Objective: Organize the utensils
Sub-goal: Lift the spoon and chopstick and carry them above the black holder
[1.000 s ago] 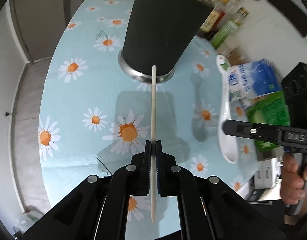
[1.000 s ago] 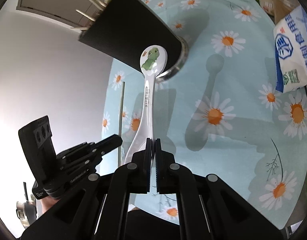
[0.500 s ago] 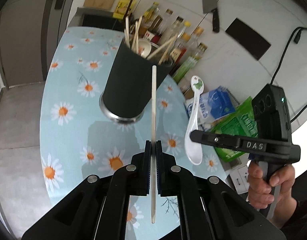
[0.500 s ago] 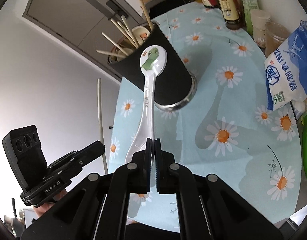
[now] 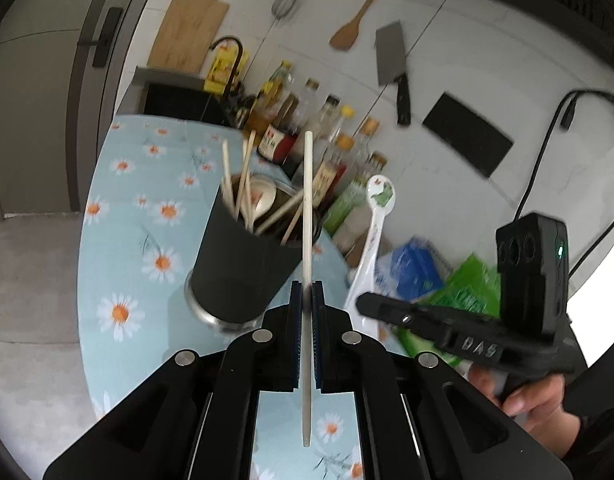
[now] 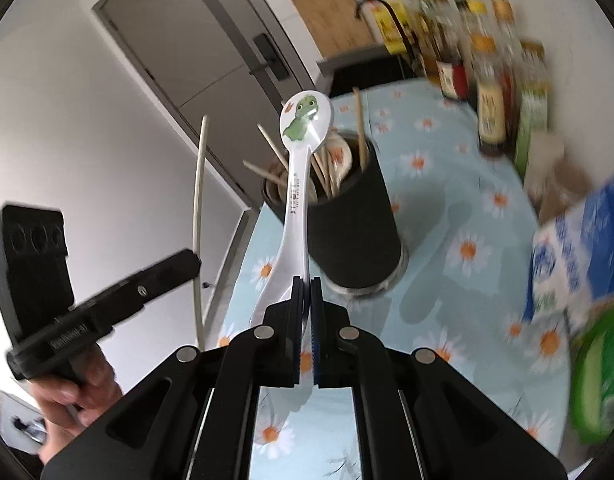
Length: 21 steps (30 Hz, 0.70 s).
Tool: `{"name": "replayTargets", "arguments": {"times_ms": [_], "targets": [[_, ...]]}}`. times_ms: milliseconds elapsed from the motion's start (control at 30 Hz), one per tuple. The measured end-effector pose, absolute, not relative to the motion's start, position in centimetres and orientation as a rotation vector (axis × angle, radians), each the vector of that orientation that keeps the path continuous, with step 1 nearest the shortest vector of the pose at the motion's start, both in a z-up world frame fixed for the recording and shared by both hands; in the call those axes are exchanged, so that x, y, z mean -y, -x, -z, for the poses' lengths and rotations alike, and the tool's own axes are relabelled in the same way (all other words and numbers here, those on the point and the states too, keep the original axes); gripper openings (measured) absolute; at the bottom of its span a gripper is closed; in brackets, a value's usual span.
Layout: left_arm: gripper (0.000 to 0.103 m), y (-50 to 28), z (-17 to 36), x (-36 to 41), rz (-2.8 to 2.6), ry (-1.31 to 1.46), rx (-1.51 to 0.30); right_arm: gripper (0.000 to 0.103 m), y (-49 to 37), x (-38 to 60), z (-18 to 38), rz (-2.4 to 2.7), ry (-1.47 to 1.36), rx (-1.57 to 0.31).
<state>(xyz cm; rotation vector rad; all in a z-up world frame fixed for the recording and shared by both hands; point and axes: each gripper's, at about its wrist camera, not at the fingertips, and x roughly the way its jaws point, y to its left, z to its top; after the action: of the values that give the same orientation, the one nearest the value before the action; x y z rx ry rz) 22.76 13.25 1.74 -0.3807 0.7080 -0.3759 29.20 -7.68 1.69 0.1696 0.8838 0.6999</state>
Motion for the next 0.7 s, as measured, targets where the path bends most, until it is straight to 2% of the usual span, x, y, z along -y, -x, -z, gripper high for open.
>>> {"name": "replayTargets", "arguments": {"times_ms": [700], "targets": [[0.004,-27.3,-7.5,-12.9,0.301,0.285,-0.427,0.004,-34.3,6.1,-4.6,-0.692,-0.069,-0.687]]}}
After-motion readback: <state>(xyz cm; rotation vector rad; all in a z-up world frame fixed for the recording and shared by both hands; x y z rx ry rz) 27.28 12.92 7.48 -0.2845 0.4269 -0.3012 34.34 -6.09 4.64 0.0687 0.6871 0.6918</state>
